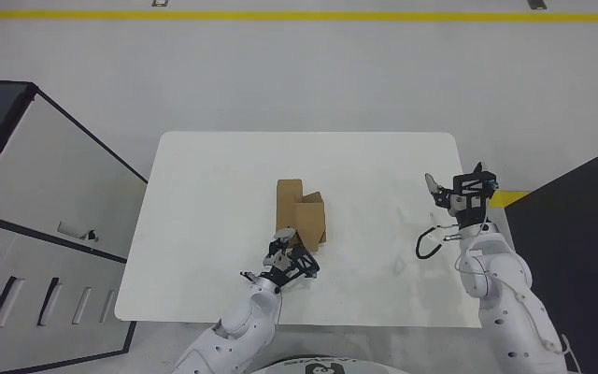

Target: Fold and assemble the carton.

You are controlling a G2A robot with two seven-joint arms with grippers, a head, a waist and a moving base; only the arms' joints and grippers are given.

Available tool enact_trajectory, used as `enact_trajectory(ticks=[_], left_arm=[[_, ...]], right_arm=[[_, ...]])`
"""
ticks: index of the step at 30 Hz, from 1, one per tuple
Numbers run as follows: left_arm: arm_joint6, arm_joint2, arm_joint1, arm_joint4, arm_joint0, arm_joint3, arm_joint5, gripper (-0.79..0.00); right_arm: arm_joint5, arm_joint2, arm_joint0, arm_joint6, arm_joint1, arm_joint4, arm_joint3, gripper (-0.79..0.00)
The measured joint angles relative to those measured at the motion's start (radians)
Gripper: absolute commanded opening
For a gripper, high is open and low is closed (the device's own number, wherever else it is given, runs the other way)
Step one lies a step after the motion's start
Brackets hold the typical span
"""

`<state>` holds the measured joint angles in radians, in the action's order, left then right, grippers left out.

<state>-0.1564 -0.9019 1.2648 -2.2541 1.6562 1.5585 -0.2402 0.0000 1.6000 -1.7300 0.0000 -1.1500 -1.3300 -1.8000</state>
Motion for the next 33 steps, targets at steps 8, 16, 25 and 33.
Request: enact_trajectory(ticks=[8, 16, 25, 33], left_arm=[[-0.005, 0.003, 0.008, 0.012, -0.015, -0.017, 0.001, -0.462], [-0.007, 0.004, 0.016, 0.027, -0.029, -0.041, 0.009, -0.465], [-0.023, -0.001, 0.026, 0.044, -0.038, -0.059, -0.011, -0.465], [-0.025, -0.004, 0.035, 0.098, -0.047, -0.079, -0.009, -0.785]], right_arm=[[0.0, 0.0, 0.0, 0.0, 0.0, 0.0, 0.0, 0.0], [0.0, 0.0, 0.0, 0.0, 0.0, 0.0, 0.0, 0.0], [0.0, 0.0, 0.0, 0.0, 0.0, 0.0, 0.0, 0.0], [0.0, 0.0, 0.0, 0.0, 0.0, 0.0, 0.0, 0.0]])
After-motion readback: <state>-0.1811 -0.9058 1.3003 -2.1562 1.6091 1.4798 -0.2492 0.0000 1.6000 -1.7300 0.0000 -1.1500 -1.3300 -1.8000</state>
